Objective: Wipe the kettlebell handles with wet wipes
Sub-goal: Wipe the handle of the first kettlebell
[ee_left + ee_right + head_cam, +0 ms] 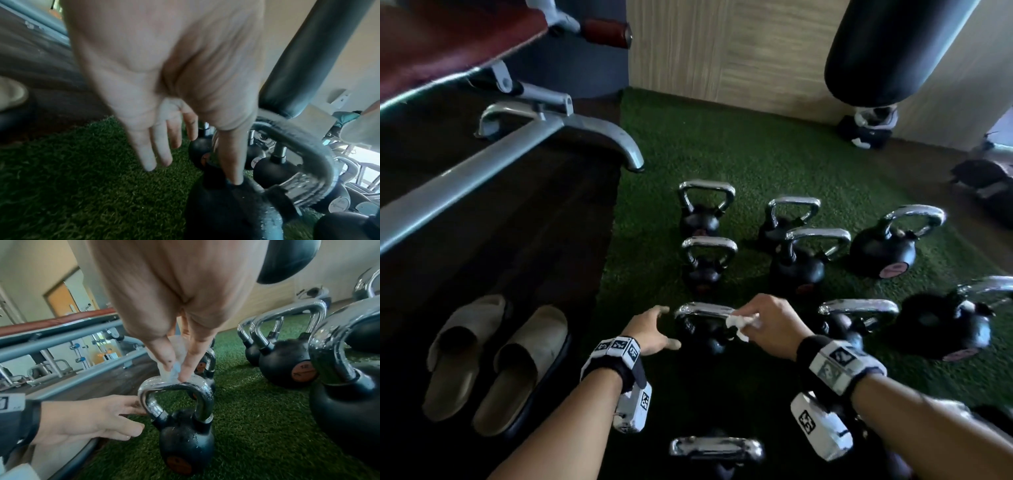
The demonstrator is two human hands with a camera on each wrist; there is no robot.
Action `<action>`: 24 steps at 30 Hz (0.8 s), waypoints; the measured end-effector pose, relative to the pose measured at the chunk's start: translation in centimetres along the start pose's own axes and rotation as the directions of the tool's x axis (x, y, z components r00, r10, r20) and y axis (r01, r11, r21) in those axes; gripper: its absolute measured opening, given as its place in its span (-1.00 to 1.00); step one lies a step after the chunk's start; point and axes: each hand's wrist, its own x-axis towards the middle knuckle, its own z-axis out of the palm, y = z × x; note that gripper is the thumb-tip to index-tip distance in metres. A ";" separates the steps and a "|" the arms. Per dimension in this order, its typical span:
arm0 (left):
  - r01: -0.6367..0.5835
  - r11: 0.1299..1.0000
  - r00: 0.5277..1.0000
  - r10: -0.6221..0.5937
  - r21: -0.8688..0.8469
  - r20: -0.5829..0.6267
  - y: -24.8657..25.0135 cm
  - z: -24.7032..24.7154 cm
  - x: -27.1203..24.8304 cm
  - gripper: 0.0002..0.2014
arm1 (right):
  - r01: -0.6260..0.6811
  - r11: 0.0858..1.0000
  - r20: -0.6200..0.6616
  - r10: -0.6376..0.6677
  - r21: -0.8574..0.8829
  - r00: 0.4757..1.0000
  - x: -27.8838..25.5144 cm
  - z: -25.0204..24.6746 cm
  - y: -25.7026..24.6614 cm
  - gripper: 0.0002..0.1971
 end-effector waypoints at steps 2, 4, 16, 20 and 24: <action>-0.049 0.995 0.998 0.053 -0.090 0.035 -0.6 0.2 1.6 -0.04 | -0.013 0.998 0.074 0.017 -0.057 0.997 2.1 -1.0 0.1 -0.82; -0.088 0.984 0.993 0.100 -0.157 0.067 -1.2 0.4 2.8 0.03 | -0.006 0.997 0.151 0.017 -0.071 0.988 3.4 -2.0 0.1 -0.79; -0.040 0.940 0.999 0.046 -0.339 0.011 -1.4 6.9 4.3 -0.23 | 0.138 0.987 -0.300 -0.108 0.081 0.948 2.4 3.2 1.6 -0.54; -0.077 0.910 0.996 0.049 -0.407 -0.079 -1.1 7.2 4.2 -0.62 | 0.143 0.988 -0.377 -0.112 0.057 0.919 1.6 4.1 2.4 -0.58; -0.076 0.898 0.996 0.051 -0.434 -0.071 -1.1 7.4 4.3 -0.63 | 0.163 0.976 -0.432 -0.085 0.147 0.898 1.7 5.7 1.9 -0.75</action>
